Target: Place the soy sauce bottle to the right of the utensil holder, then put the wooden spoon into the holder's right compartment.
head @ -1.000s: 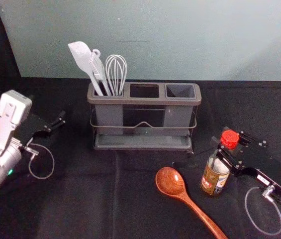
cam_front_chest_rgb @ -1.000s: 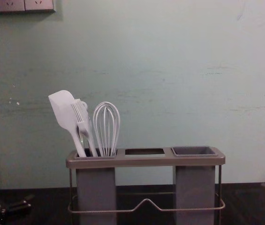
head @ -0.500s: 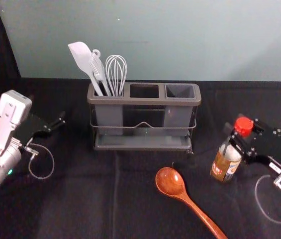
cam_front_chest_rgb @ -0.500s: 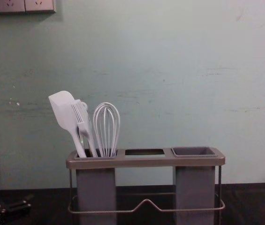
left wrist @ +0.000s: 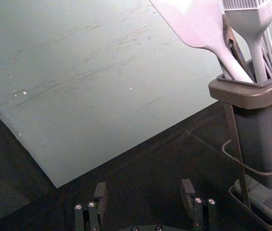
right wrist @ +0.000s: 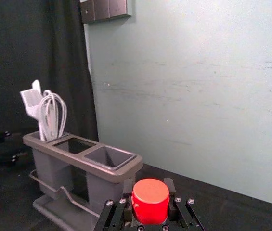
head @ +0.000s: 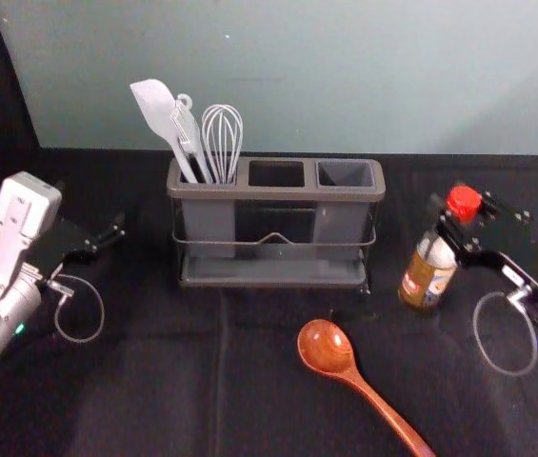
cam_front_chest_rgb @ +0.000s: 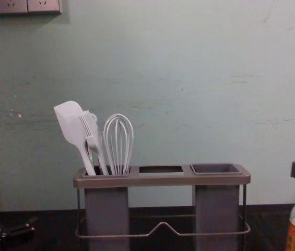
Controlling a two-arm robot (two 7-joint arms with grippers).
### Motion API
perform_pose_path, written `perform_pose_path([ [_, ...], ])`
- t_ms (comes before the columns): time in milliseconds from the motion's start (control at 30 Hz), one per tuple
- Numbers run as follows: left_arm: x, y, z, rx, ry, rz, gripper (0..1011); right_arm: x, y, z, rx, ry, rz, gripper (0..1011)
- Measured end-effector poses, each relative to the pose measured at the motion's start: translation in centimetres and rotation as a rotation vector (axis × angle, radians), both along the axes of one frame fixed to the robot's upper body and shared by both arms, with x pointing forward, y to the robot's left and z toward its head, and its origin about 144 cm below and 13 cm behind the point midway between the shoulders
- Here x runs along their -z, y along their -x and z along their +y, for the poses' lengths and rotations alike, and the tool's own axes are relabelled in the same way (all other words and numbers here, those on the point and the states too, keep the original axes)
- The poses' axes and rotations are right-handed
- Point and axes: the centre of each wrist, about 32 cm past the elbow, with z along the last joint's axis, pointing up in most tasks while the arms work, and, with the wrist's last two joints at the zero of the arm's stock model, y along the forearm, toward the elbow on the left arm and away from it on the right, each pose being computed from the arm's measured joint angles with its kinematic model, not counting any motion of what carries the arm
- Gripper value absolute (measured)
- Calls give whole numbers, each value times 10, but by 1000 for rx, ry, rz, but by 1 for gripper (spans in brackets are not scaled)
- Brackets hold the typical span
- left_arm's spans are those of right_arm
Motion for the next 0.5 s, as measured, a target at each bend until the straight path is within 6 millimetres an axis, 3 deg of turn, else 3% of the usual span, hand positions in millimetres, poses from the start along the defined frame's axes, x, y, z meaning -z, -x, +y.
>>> perform_pose_path([
  [500, 0, 0, 0, 0, 0, 0, 1005, 13, -41, 16, 40, -26, 1, 382],
])
